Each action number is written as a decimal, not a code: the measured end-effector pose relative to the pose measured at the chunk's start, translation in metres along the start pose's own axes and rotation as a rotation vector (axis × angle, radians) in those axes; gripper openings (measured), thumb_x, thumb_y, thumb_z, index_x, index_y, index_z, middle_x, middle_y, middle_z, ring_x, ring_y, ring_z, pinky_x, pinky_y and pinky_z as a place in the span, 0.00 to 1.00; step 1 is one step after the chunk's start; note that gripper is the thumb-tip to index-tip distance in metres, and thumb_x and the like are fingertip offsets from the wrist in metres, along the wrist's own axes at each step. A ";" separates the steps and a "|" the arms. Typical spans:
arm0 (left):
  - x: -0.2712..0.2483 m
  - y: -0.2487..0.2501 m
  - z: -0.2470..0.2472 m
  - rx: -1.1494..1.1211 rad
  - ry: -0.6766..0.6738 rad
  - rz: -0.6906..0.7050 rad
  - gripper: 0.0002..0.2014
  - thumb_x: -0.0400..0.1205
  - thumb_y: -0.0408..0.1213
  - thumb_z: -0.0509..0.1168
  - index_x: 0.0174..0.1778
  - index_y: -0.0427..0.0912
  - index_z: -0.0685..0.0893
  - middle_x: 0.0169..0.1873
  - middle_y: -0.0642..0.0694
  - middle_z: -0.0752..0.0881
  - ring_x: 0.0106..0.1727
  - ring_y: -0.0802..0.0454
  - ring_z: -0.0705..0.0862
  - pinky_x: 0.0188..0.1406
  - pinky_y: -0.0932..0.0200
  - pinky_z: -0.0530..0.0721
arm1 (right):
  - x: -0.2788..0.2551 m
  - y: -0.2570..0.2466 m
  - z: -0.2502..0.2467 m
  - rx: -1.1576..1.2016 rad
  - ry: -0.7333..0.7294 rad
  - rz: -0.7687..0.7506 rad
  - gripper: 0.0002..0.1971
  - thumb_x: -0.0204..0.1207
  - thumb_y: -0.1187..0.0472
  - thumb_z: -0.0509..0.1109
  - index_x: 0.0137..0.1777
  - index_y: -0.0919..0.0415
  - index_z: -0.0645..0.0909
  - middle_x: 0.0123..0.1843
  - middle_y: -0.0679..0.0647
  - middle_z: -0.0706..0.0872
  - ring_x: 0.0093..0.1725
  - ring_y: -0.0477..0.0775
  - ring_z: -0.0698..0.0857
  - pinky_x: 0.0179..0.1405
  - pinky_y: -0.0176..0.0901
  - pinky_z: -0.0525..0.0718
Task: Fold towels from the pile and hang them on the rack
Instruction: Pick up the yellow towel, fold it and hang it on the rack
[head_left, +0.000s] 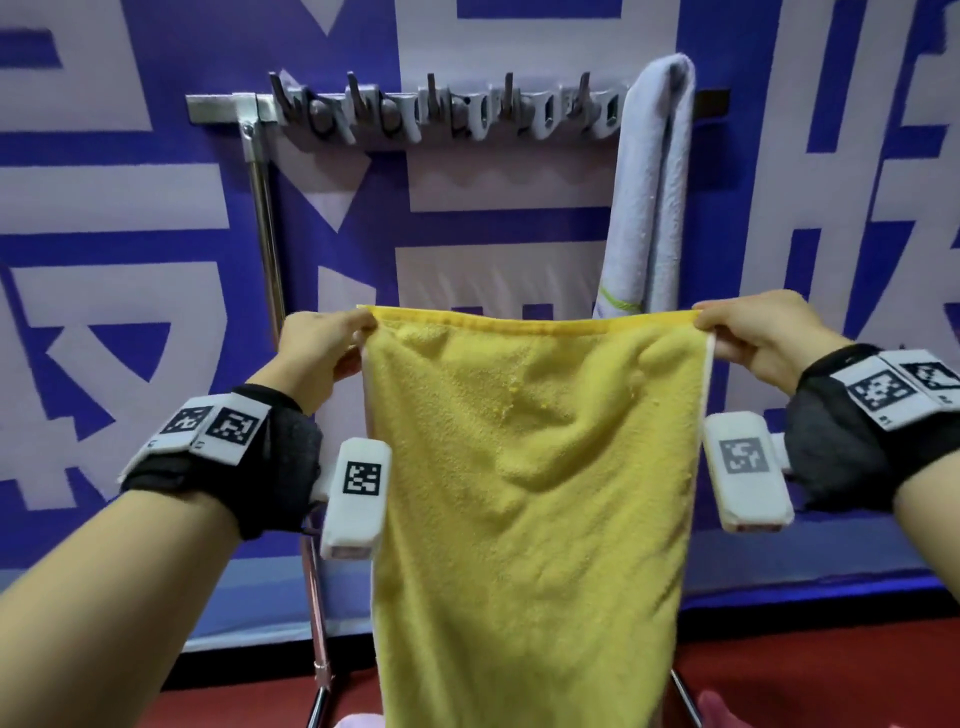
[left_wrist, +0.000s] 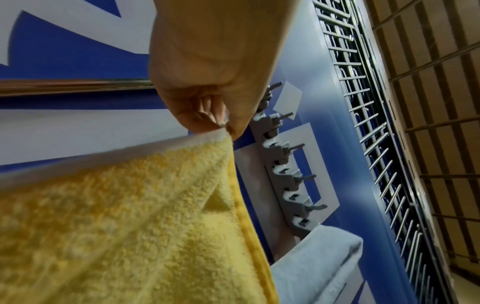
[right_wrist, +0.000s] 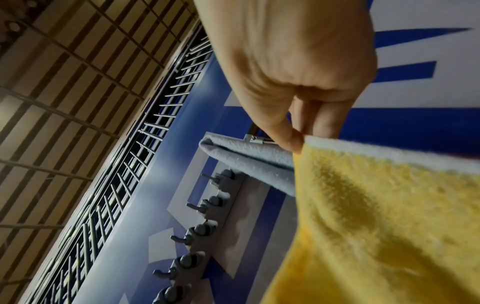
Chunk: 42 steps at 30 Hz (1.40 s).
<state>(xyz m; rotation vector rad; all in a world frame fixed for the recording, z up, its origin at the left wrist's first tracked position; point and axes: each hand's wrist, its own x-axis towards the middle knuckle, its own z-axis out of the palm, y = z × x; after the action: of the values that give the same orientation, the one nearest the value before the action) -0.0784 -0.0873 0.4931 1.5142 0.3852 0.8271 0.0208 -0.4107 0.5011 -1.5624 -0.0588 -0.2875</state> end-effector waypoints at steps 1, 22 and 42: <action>-0.001 -0.004 0.006 0.002 -0.011 -0.025 0.08 0.77 0.29 0.68 0.32 0.38 0.79 0.28 0.45 0.78 0.21 0.58 0.78 0.18 0.71 0.79 | 0.000 0.004 0.006 0.009 -0.015 0.034 0.10 0.74 0.76 0.66 0.54 0.70 0.83 0.47 0.59 0.85 0.36 0.48 0.82 0.21 0.33 0.84; -0.058 -0.059 0.117 0.113 -0.395 0.083 0.12 0.80 0.32 0.66 0.37 0.26 0.87 0.34 0.32 0.88 0.34 0.43 0.88 0.31 0.60 0.89 | -0.036 0.060 0.101 -0.181 -0.174 -0.235 0.10 0.67 0.68 0.73 0.49 0.64 0.88 0.45 0.61 0.91 0.50 0.58 0.89 0.56 0.53 0.87; -0.063 -0.064 0.128 0.562 -0.503 0.341 0.10 0.75 0.31 0.66 0.39 0.24 0.85 0.37 0.29 0.87 0.34 0.40 0.82 0.42 0.38 0.87 | -0.038 0.065 0.097 -0.160 -0.143 -0.133 0.09 0.67 0.72 0.67 0.33 0.63 0.88 0.28 0.58 0.86 0.31 0.53 0.86 0.32 0.41 0.87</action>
<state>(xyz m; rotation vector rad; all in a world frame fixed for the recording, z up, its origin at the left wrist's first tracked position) -0.0179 -0.2133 0.4235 2.2865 -0.0300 0.5826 0.0126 -0.3102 0.4309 -1.7394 -0.2570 -0.2902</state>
